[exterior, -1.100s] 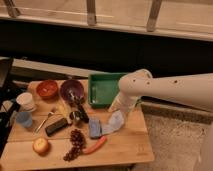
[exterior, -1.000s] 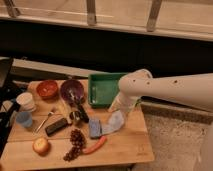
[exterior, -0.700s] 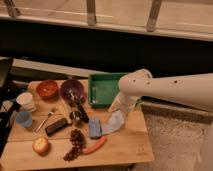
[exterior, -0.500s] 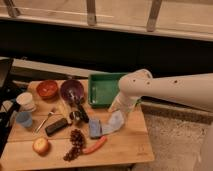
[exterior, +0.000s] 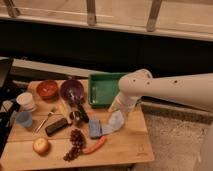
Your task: Place banana in metal cup
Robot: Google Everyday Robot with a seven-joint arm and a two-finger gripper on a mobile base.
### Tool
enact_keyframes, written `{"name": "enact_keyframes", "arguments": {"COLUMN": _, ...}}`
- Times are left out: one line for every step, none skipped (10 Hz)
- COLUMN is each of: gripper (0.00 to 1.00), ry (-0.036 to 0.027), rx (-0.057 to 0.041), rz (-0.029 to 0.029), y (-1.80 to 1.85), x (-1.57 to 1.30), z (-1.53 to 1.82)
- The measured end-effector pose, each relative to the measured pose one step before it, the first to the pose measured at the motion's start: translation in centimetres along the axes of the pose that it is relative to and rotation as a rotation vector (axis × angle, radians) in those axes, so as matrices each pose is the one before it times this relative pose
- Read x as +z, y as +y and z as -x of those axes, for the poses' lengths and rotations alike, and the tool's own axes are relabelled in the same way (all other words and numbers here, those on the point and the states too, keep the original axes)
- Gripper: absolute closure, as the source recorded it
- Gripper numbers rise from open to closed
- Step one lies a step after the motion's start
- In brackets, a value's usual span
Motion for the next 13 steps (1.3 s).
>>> {"name": "enact_keyframes", "arguments": {"gripper": 0.37, "ry": -0.00034, "rx": -0.0004, "rz": -0.00021, "y": -0.007, "x": 0.0, "z": 0.008}}
{"name": "enact_keyframes", "arguments": {"gripper": 0.37, "ry": 0.0001, "rx": 0.00013, "rz": 0.00008, "y": 0.003, "x": -0.002, "z": -0.002}}
{"name": "enact_keyframes", "arguments": {"gripper": 0.37, "ry": 0.0002, "rx": 0.0002, "rz": 0.00016, "y": 0.006, "x": -0.001, "z": -0.007}}
{"name": "enact_keyframes", "arguments": {"gripper": 0.37, "ry": -0.00028, "rx": -0.00027, "rz": -0.00018, "y": -0.007, "x": 0.001, "z": 0.009}}
{"name": "enact_keyframes", "arguments": {"gripper": 0.37, "ry": -0.00002, "rx": -0.00002, "rz": 0.00002, "y": 0.003, "x": -0.002, "z": 0.0}}
{"name": "enact_keyframes", "arguments": {"gripper": 0.37, "ry": -0.00168, "rx": 0.00013, "rz": 0.00142, "y": 0.044, "x": -0.115, "z": 0.024}}
{"name": "enact_keyframes", "arguments": {"gripper": 0.37, "ry": 0.00049, "rx": -0.00006, "rz": -0.00058, "y": -0.02, "x": 0.029, "z": -0.011}}
{"name": "enact_keyframes", "arguments": {"gripper": 0.37, "ry": -0.00025, "rx": -0.00019, "rz": -0.00016, "y": -0.015, "x": -0.001, "z": 0.004}}
{"name": "enact_keyframes", "arguments": {"gripper": 0.37, "ry": -0.00186, "rx": -0.00129, "rz": -0.00019, "y": 0.045, "x": -0.04, "z": -0.007}}
{"name": "enact_keyframes", "arguments": {"gripper": 0.37, "ry": -0.00724, "rx": -0.01511, "rz": 0.00604, "y": 0.26, "x": -0.184, "z": 0.02}}
{"name": "enact_keyframes", "arguments": {"gripper": 0.37, "ry": -0.00711, "rx": -0.02648, "rz": 0.00575, "y": 0.484, "x": -0.339, "z": 0.0}}
{"name": "enact_keyframes", "arguments": {"gripper": 0.37, "ry": -0.01432, "rx": -0.05245, "rz": 0.01087, "y": 1.629, "x": -0.425, "z": -0.031}}
{"name": "enact_keyframes", "arguments": {"gripper": 0.37, "ry": -0.01405, "rx": -0.04184, "rz": 0.0135, "y": 1.879, "x": -0.484, "z": 0.098}}
